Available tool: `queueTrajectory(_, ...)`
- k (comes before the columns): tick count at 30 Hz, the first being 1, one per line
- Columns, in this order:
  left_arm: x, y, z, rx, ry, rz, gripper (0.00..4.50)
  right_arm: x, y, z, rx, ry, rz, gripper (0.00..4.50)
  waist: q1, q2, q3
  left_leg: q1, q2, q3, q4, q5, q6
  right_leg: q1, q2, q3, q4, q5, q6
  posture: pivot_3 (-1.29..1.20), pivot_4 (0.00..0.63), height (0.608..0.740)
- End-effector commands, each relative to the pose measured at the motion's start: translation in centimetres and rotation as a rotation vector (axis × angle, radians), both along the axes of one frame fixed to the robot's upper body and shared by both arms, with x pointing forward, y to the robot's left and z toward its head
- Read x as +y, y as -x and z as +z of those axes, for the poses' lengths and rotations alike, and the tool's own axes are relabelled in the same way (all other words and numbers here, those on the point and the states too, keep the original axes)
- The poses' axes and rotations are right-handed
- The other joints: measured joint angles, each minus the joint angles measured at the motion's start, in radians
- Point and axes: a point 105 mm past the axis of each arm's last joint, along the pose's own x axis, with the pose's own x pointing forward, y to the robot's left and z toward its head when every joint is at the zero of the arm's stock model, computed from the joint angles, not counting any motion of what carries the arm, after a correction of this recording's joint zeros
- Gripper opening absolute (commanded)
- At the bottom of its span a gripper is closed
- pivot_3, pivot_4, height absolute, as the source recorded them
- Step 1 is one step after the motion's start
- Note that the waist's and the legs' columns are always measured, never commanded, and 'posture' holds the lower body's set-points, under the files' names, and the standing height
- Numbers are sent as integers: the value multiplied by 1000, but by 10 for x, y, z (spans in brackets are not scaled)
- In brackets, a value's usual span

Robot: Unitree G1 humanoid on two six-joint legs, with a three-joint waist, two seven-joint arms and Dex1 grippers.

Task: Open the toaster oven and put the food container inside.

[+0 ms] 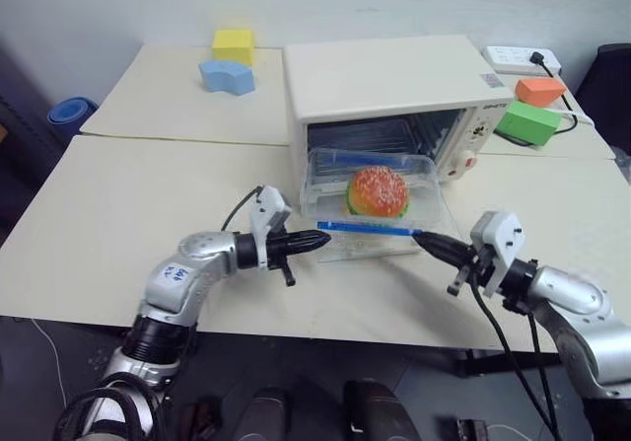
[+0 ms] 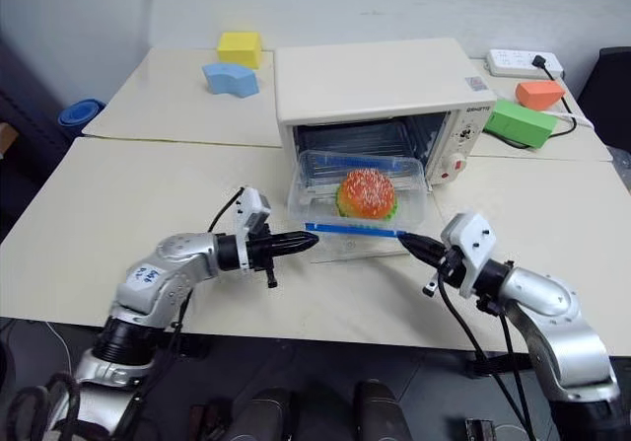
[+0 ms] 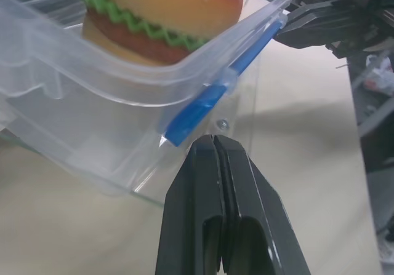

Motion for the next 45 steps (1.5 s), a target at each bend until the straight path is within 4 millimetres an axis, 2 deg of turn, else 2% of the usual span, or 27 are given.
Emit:
queueTrajectory(1, -5, -6, 15, -78, 28, 41, 18, -3, -11, 8, -66, 15, -18, 27, 1, 0, 0, 0, 0, 0, 0, 0, 0, 0, 0, 0, 0, 0, 0, 0, 150, 740)
queueTrajectory(7, -13, -19, 20, -104, 71, 118, 18, -1, -37, 15, -118, 2, -40, 27, -1, 0, 0, 0, 0, 1, 0, 1, -2, 0, 0, 0, 0, 0, 0, 0, 150, 740)
queueTrajectory(18, -21, -60, 28, -147, 131, 284, 18, 7, -86, 29, -191, -13, -94, 27, -1, 0, 0, 0, -1, 2, 1, 1, -2, -2, 0, 0, 1, 0, 1, 0, 150, 740)
queueTrajectory(20, -22, -64, 30, -176, 120, 290, 18, 8, -97, 36, -207, -35, -121, 27, -3, 0, 0, 0, -1, 2, 0, 1, -2, -2, 0, 0, 1, 0, 1, 0, 150, 740)
queueTrajectory(24, -23, -64, 42, -341, 33, 229, 18, 18, -109, 47, -210, -89, -125, 27, -11, 0, 0, -1, 0, 3, 0, 2, -3, -3, 0, 0, 1, 0, 1, 0, 150, 740)
queueTrajectory(28, -16, -56, 50, -354, 28, 163, 18, 24, -108, 48, -177, -102, -83, 27, -22, 0, 0, -1, 0, 3, 0, 2, -3, -3, 0, 0, 1, 0, 1, 0, 150, 740)
queueTrajectory(31, -3, -42, 48, -352, -17, 74, 18, 24, -96, 45, -119, -95, -23, 27, -23, 0, 0, -2, -1, 3, 0, 2, -3, -3, -1, 0, 1, 0, 1, 0, 150, 740)
queueTrajectory(33, 13, -34, 48, -318, -35, 36, 18, 17, -83, 46, -86, -84, 9, 27, -23, 1, 0, -2, 0, 2, -1, 1, -2, -3, -1, 0, 1, 0, 1, 0, 150, 740)
queueTrajectory(36, 40, -21, 51, -285, -45, -3, 601, 1, -61, 49, -68, -59, 34, 0, -23, 1, 0, -2, 0, 1, -1, 1, -2, -3, -1, 0, 1, 1, 1, 0, 150, 740)
queueTrajectory(39, 66, 2, 58, -327, -30, -97, 1472, -26, -38, 46, -56, 9, 50, 0, -22, 1, 0, -3, 0, 1, -1, 1, -1, -3, -1, 0, -1, 0, 1, 0, 150, 740)
queueTrajectory(43, 99, 38, 58, -367, -12, -255, 2605, -80, -26, 24, -4, 137, -23, 0, -23, 1, 0, 0, 0, 2, -1, 0, 0, 0, -2, 0, -3, 0, 1, 0, 150, 740)
queueTrajectory(45, 111, 45, 58, -347, -18, -268, 3179, -100, -23, 8, 26, 185, -28, 0, -25, 1, 0, 1, 0, 3, -1, -1, 1, 1, -1, 0, -3, 0, 1, 0, 150, 740)
